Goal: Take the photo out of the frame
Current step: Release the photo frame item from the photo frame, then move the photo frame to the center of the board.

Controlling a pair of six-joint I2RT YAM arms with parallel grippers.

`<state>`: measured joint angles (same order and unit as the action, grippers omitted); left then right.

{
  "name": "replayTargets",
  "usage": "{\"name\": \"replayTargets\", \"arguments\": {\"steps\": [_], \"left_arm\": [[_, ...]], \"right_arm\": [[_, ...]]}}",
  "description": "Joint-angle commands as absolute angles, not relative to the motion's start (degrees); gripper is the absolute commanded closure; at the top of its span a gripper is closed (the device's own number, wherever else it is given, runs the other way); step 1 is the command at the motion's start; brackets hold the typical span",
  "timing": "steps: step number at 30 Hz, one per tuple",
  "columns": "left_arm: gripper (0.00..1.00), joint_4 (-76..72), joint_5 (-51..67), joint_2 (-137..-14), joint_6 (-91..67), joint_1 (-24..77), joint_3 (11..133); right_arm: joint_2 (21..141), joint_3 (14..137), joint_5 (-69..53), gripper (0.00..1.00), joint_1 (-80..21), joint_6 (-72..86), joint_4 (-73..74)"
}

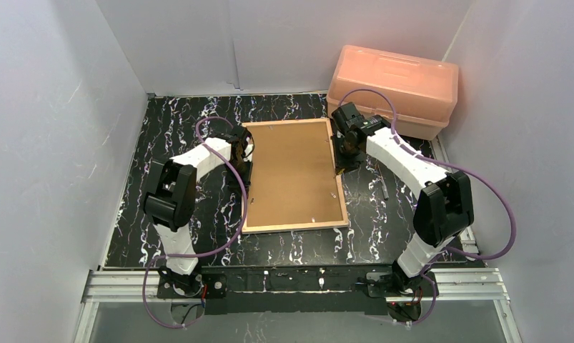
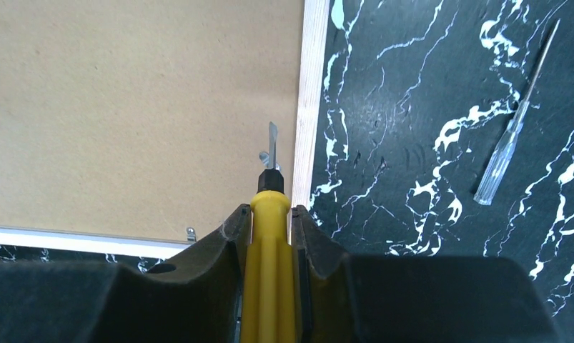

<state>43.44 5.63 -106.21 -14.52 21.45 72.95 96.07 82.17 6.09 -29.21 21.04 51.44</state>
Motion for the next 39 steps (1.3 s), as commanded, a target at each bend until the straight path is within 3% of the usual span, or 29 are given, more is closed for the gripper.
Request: {"name": "replayTargets", "arguments": {"steps": [1,27,31,39], "left_arm": [[1.00,46.54,8.53,-101.72,-11.79,21.56,71.35],[0.98,44.67,17.69,-92.51,-18.15,21.53,60.36],[0.93,43.64,18.65,-91.89,-19.82,21.54,58.17],[0.73,42.41,16.60,-88.38,-21.03,21.60,57.22]], "right_arm": [[97.53,86.00,7.47,0.99,-28.96,21.07,51.42],[102.50,92.13,6.54,0.99,-28.92,23.63,49.57],[102.52,91.98,6.89,0.99,-28.92,24.02,49.59],[101.45,91.18,7.90,0.99,-28.87,25.12,49.73]]}}
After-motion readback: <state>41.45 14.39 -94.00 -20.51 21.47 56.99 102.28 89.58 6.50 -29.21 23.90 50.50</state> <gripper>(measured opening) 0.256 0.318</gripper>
